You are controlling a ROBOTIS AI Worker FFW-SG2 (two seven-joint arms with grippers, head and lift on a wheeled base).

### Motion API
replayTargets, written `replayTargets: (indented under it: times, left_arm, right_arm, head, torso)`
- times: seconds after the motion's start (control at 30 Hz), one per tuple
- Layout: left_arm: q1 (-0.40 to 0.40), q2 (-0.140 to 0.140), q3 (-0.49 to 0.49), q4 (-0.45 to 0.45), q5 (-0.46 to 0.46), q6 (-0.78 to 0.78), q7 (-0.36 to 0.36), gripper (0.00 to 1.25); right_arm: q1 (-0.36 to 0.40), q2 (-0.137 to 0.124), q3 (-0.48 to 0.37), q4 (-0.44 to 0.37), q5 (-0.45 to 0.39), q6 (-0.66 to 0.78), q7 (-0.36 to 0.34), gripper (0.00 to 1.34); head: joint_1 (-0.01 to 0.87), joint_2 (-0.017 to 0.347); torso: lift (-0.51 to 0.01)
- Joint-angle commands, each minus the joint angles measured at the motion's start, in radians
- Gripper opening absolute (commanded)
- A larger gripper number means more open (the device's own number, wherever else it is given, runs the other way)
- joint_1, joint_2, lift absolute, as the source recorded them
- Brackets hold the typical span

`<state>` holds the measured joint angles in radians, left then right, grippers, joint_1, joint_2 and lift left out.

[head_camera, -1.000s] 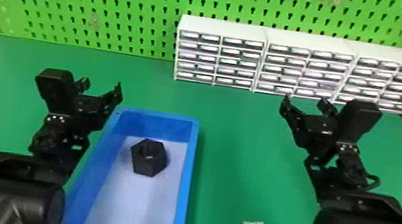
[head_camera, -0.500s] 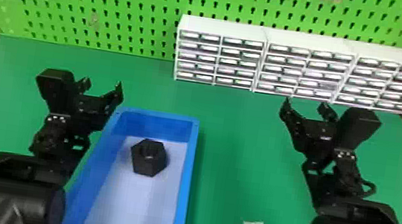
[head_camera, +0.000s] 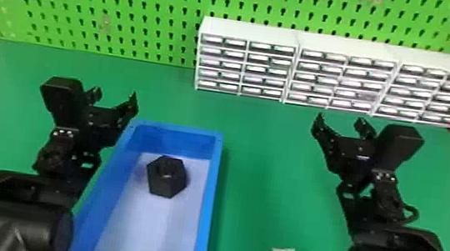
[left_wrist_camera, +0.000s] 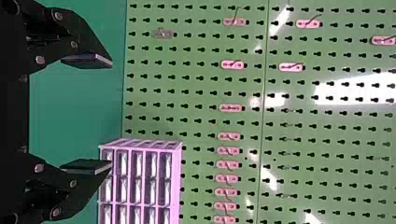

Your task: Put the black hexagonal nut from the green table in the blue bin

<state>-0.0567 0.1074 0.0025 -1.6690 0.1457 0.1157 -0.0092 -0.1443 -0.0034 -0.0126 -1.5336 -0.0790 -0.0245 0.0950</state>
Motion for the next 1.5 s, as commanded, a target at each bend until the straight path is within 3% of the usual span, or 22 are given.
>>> replayTargets:
  times: [0.0, 1.47]
  left_arm:
    - [0.0, 0.0, -0.001, 0.0, 0.0, -0.001, -0.002, 0.76]
    - [0.001, 0.002, -0.007, -0.002, -0.005, 0.001, 0.0, 0.76]
  right_arm:
    - [0.002, 0.0, 0.0, 0.004, -0.001, 0.0, 0.0, 0.97]
    - [0.02, 0.0, -0.03, 0.017, 0.048, 0.031, 0.0, 0.97]
  head:
    - [0.686, 0.051]
    - [0.686, 0.051]
  torso:
    - [-0.096]
    - [-0.096]
